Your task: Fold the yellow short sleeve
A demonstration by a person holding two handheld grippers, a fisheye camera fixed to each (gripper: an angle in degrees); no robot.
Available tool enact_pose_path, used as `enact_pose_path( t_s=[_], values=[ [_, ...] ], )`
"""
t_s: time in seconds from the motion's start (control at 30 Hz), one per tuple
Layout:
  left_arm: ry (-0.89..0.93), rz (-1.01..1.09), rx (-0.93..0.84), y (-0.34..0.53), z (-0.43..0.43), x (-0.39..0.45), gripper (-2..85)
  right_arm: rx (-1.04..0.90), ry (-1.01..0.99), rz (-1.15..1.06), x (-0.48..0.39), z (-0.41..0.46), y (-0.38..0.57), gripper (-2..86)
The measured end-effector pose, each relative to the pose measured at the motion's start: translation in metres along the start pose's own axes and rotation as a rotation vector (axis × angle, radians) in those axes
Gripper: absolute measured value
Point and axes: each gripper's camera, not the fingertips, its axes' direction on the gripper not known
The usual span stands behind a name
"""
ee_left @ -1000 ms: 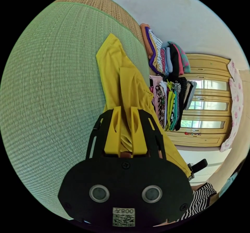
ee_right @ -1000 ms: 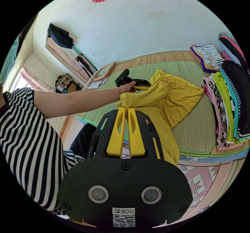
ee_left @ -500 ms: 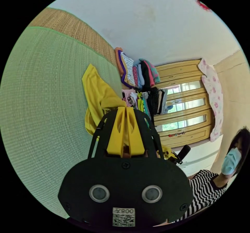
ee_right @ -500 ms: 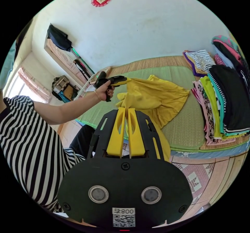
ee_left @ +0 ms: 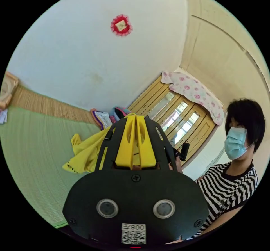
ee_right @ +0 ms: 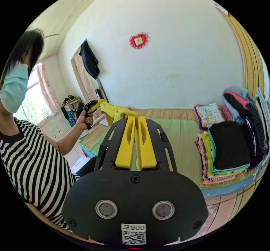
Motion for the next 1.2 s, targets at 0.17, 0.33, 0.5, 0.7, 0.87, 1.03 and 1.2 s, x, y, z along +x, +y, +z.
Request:
enact_pose_path(
  t_s=[0.17,0.33,0.5,0.7,0.87,1.03,1.2],
  values=[
    [-0.052,0.257,0.127,0.037,-0.124,0.089,0.3,0.118,-0.042,-0.110,-0.024,-0.052,-0.012,1.2],
    [-0.106,0.432,0.229,0.083,-0.218,0.149,0.3,0.235,-0.065,-0.211,-0.050,-0.100,-0.020,1.2],
    [-0.100,0.533,0.328,0.133,-0.298,0.184,0.3,0.318,-0.116,-0.294,-0.074,-0.139,-0.025,1.2],
    [-0.098,0.632,0.406,0.195,-0.375,0.211,0.4,0.366,-0.145,-0.352,-0.096,-0.165,-0.024,1.2],
    [-0.096,0.678,0.441,0.237,-0.423,0.220,0.4,0.384,-0.174,-0.391,-0.112,-0.177,-0.023,1.1],
    [-0.122,0.728,0.472,0.260,-0.446,0.222,0.3,0.401,-0.158,-0.438,-0.127,-0.175,-0.033,1.0],
    [-0.142,0.742,0.480,0.258,-0.443,0.202,0.2,0.392,-0.163,-0.450,-0.123,-0.145,-0.059,0.9]
  ],
)
